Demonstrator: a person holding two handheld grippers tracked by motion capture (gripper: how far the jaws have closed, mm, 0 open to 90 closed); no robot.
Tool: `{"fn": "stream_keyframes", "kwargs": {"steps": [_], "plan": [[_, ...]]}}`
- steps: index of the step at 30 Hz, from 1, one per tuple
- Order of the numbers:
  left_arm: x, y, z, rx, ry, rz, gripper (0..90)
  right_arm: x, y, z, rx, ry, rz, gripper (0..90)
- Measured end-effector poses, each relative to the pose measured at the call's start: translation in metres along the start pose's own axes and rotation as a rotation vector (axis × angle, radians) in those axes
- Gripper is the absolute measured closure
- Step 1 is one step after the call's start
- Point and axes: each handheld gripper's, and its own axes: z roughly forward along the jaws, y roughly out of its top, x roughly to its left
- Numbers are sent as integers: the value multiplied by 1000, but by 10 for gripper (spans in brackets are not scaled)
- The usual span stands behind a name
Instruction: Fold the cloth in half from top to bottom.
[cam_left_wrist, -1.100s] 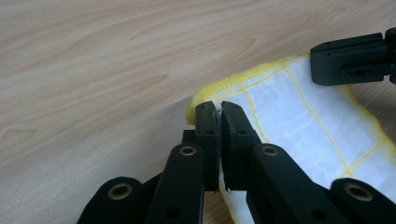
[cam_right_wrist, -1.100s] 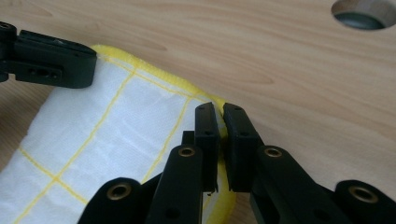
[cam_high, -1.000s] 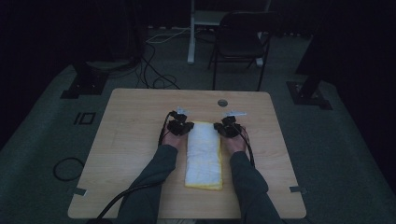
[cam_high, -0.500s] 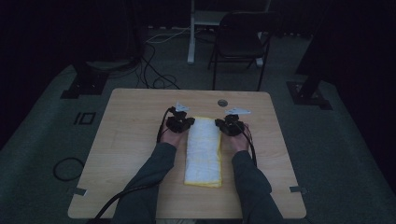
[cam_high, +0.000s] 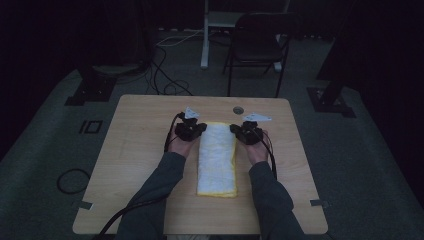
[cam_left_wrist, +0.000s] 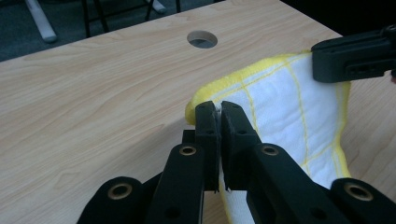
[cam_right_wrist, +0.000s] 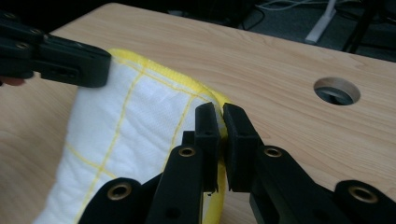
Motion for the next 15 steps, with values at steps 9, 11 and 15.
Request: {"fn": "stream_keyframes", "kwargs": {"steps": [9, 11, 15], "plan": [[-8, -11, -19, -24, -11, 23, 870, 13, -2, -13, -20, 14, -38, 855], [-11, -11, -23, -29, -13, 28, 870, 15, -3, -17, -25, 18, -44, 855], [-14, -12, -27, -34, -18, 32, 869, 17, -5, -21, -32, 20, -47, 855]]}}
